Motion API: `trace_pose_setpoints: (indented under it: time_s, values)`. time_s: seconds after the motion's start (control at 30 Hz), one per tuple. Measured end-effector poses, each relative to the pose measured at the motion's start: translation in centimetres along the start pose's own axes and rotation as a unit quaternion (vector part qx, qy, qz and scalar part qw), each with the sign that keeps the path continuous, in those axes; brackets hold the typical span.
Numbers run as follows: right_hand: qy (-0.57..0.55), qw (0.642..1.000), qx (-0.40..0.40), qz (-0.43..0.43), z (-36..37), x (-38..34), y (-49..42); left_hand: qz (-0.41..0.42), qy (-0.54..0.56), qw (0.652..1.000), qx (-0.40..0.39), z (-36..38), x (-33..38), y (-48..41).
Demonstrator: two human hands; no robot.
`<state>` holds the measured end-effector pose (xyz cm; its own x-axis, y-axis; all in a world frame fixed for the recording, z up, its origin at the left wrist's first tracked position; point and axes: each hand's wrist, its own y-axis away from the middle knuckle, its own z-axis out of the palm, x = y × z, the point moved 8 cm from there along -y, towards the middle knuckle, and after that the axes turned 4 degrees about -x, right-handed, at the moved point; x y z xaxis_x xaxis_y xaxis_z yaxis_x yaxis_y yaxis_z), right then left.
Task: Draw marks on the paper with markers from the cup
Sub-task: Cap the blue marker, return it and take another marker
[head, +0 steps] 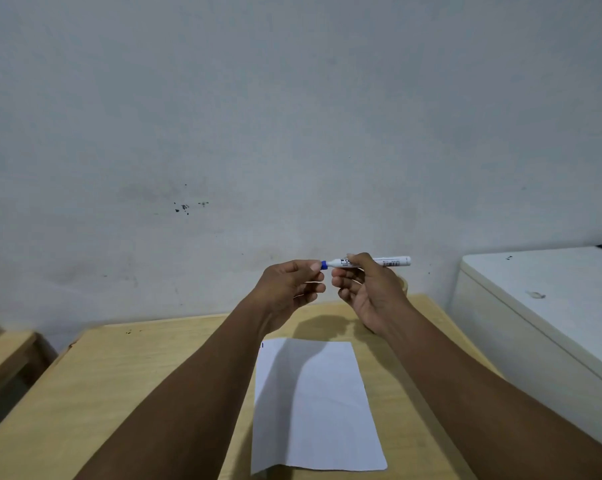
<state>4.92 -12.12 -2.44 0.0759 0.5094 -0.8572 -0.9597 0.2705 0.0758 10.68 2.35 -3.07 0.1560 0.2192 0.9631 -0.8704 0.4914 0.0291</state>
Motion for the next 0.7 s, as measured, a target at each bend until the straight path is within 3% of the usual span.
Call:
trace_pose_setpoints:
  time_s: [0.27, 0.4, 0.57, 0.7]
  values:
    - [0.071, 0.997, -0.031, 0.000, -0.5, -0.7, -0.9, 0.025, -0.093, 0.995, 0.009, 1.2, 1.4, -1.3]
    - [0.212, 0.974, -0.011, 0.075, -2.2, -2.1, -1.4, 0.073, -0.151, 0.985, 0.039, 2.0, 3.3, -1.9]
    - [0.307, 0.946, 0.091, 0.044, -7.4, -6.4, -2.1, 0.128, -0.290, 0.946, 0.060, 3.6, 6.0, -3.7]
    - [0.332, 0.937, 0.111, 0.023, -9.7, -7.7, -2.2, 0.135, -0.390, 0.910, 0.047, 5.7, 5.8, -5.1]
